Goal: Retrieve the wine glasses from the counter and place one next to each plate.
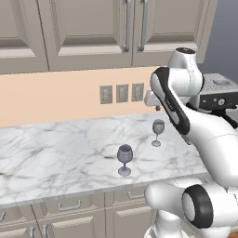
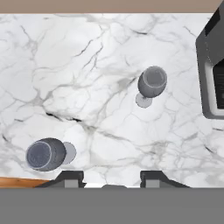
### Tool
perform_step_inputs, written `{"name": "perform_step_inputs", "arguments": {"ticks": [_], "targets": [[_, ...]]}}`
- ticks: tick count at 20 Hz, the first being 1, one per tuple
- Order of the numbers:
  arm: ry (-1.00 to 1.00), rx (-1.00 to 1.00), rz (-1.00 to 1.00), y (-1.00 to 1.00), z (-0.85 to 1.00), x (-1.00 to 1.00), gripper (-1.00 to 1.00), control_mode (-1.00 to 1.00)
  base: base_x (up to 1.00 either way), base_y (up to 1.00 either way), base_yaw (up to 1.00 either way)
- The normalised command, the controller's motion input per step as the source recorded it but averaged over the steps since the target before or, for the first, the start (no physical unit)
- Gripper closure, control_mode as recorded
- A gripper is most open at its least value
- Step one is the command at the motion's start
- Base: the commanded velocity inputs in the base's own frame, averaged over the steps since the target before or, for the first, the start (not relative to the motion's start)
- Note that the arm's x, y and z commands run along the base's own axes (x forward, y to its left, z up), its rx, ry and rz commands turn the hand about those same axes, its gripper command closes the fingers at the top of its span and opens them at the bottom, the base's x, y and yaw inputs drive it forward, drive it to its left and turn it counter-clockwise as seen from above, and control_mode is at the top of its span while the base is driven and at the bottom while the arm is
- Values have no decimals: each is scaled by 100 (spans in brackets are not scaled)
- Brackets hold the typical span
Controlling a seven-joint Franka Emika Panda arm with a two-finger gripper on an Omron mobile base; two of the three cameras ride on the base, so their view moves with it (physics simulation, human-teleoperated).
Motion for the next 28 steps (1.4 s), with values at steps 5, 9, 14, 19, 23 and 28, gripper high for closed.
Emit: {"name": "perform_step_inputs", "arguments": {"ticks": [5, 9, 14, 19, 23, 28], "targets": [[0, 4, 0, -8, -1, 0, -100, -100, 0, 0, 0], [0, 11, -5, -1, -6, -27, -100, -100, 0, 0, 0], [-6, 7, -30, 0, -5, -45, -100, -100, 0, 0, 0], [-8, 3, -45, 19, -14, -43, -100, -100, 0, 0, 0], [-6, 16, -41, 31, -11, -43, -100, -100, 0, 0, 0], [-3, 29, -35, 23, -15, -37, -100, -100, 0, 0, 0]]}}
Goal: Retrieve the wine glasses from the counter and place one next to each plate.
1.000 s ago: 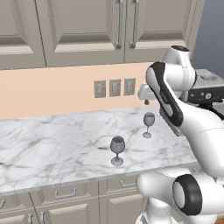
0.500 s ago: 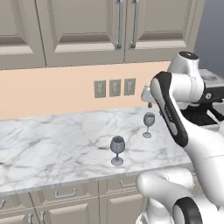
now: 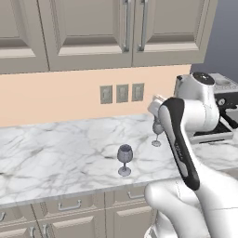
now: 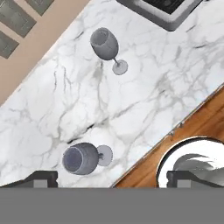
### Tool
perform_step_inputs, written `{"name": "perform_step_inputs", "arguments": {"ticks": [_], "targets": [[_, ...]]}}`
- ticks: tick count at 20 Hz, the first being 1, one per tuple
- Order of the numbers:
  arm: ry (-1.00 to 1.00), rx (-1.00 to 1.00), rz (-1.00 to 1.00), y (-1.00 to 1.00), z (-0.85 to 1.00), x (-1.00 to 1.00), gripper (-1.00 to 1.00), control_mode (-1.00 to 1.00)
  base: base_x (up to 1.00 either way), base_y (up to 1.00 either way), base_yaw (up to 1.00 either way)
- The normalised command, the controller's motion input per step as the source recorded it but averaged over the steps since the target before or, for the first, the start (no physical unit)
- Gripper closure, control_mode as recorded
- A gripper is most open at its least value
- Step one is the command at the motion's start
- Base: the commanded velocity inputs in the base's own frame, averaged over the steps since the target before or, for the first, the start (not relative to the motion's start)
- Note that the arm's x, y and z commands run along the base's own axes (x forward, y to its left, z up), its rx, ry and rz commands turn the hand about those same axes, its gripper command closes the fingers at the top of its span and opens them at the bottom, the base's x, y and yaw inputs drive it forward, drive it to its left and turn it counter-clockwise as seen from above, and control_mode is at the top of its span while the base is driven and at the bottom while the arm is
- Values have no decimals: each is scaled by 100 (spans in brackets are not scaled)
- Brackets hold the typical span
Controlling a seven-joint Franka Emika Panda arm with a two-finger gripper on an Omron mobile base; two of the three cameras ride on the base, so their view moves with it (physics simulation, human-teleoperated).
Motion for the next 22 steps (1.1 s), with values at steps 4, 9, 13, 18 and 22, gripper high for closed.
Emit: {"name": "perform_step_inputs", "arguments": {"ticks": [4, 9, 13, 18, 22], "targets": [[-1, 34, -29, 13, -18, -23, -100, -100, 0, 0, 0], [6, 38, -12, 0, -16, -10, -100, -100, 0, 0, 0], [5, 41, -6, 2, -18, 0, -100, -100, 0, 0, 0], [9, 33, -6, 8, -16, 0, -100, -100, 0, 0, 0], [23, 43, -1, 0, -37, 5, -100, -100, 0, 0, 0]]}}
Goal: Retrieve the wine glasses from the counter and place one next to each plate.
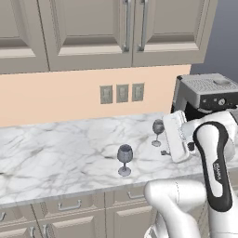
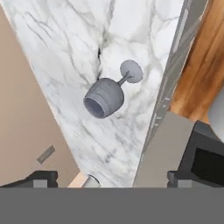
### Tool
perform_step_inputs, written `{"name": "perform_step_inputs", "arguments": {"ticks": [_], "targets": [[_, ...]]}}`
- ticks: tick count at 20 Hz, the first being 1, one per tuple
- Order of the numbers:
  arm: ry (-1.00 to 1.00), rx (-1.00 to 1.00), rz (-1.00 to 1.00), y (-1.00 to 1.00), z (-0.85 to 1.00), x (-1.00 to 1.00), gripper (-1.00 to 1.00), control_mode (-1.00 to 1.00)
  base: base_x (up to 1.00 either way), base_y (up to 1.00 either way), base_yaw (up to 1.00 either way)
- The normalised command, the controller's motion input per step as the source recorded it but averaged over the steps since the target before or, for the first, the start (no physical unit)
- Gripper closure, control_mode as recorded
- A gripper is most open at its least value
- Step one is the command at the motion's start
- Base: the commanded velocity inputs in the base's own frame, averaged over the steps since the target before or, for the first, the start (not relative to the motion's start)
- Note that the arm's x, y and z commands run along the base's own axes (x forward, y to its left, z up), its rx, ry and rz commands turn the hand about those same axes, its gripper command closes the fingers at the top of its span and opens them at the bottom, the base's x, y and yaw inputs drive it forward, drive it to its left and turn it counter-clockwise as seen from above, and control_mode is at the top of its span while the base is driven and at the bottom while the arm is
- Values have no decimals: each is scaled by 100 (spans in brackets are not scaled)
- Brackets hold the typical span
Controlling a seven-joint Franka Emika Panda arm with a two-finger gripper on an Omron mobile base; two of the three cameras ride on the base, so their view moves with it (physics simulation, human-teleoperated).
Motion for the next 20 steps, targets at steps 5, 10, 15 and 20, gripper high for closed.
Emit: {"name": "perform_step_inputs", "arguments": {"ticks": [5, 10, 15, 20], "targets": [[21, 38, 0, 0, -25, 13, -100, -100, 0, 0, 0], [22, 23, 0, 0, -15, 30, -100, -100, 0, 0, 0], [24, 14, 0, 0, -23, 44, -100, -100, 0, 0, 0], [7, 2, 1, 0, -20, 33, -100, -100, 0, 0, 0]]}}
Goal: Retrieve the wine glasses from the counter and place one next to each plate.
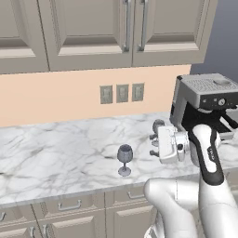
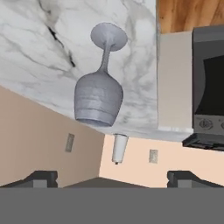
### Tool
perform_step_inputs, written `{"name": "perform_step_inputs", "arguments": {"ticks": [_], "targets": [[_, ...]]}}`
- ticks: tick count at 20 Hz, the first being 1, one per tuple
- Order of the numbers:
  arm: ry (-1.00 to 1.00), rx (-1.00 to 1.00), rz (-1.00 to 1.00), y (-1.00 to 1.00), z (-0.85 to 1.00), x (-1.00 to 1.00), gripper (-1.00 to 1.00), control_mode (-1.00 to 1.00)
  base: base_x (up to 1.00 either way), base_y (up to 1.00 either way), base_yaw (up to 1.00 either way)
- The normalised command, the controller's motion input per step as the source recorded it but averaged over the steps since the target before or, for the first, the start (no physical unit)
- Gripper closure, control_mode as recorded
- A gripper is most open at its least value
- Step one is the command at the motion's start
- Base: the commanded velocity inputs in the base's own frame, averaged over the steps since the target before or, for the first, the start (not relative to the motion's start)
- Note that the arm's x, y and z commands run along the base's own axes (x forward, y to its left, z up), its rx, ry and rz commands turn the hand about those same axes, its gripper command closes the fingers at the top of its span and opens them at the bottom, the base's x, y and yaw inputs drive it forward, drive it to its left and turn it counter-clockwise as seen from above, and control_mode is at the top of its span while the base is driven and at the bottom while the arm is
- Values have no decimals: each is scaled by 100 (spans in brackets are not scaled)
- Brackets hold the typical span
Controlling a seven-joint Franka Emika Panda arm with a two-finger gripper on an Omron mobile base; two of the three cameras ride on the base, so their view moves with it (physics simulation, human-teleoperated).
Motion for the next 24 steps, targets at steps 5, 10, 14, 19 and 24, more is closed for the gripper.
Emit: {"name": "perform_step_inputs", "arguments": {"ticks": [5, 10, 14, 19, 24], "targets": [[3, 4, 7, 0, -22, 28, -100, -100, 0, 0, 0], [2, 6, 11, 0, -26, 27, -100, -100, 0, 0, 0], [0, 2, 5, 0, -29, 22, -100, -100, 0, 0, 0], [0, 0, 0, 3, -34, 22, -100, -100, 0, 0, 0], [0, 2, 4, 14, -16, 6, -100, -100, 0, 0, 0]]}}
